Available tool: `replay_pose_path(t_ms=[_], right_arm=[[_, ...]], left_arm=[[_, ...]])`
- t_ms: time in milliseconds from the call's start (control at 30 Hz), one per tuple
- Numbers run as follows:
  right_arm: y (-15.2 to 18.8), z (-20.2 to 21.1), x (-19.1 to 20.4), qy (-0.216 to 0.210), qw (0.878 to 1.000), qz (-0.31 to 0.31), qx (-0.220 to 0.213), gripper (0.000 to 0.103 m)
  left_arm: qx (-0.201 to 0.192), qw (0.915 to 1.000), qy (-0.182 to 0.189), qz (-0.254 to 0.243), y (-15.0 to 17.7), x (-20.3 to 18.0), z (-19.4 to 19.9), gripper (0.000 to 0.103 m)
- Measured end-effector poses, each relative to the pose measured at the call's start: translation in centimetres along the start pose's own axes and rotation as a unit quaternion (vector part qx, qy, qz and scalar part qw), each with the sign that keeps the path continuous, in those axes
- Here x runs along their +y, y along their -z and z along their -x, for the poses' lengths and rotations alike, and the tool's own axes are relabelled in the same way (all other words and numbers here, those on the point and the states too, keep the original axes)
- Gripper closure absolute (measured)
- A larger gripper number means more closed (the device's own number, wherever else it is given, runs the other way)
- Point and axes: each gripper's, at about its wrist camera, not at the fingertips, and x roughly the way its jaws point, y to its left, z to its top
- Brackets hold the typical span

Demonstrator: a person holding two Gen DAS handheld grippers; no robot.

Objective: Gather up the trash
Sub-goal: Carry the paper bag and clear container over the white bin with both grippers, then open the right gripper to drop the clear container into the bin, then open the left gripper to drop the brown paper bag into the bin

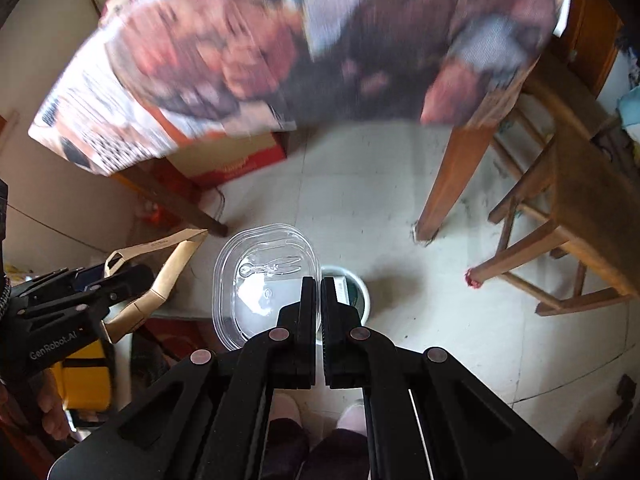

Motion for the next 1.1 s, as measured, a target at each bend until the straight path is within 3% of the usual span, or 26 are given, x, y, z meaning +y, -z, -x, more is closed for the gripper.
replay_pose_path(t_ms=[333,367,400,467,767,800,833,867,1100], right_arm=[[1.9,-10.7,-0.2,-0.001,0.999,0.025,0.025,0.099],[1.9,-11.6,-0.2,-0.005,0.999,0.023,0.038,0.092],[2.0,-12.7,-0.3,-0.011,0.998,0.018,0.056,0.077],[2.2,-14.1,-0.6,-0.014,0.997,0.005,0.074,0.062],[2.8,-14.0,-2.8,0.014,0.997,-0.018,0.077,0.062],[2.7,-13.8,-2.9,0.017,0.997,-0.018,0.077,0.062],[2.6,-13.2,-3.0,0.022,0.997,-0.018,0.076,0.062],[2.6,-13.3,-3.1,0.025,0.997,-0.017,0.076,0.062],[1.5,-10.2,-2.4,0.026,0.997,-0.009,0.065,0.062]], left_arm=[[0.032,0.9989,-0.006,0.034,2.4,3.4,-9.2,0.064],[0.035,0.9988,-0.007,0.035,2.6,3.7,-10.1,0.064],[0.039,0.9986,-0.007,0.036,2.8,3.9,-10.9,0.064],[0.046,0.9983,-0.008,0.035,3.0,3.9,-12.2,0.064],[0.084,0.9958,0.009,0.034,2.9,2.6,-16.8,0.063],[0.090,0.9953,0.009,0.032,2.8,2.4,-17.2,0.061],[0.102,0.9943,0.005,0.033,2.6,2.1,-17.8,0.047],[0.106,0.9937,0.000,0.038,2.6,2.0,-18.2,0.040],[0.104,0.9938,0.000,0.041,1.6,1.2,-16.8,0.040]])
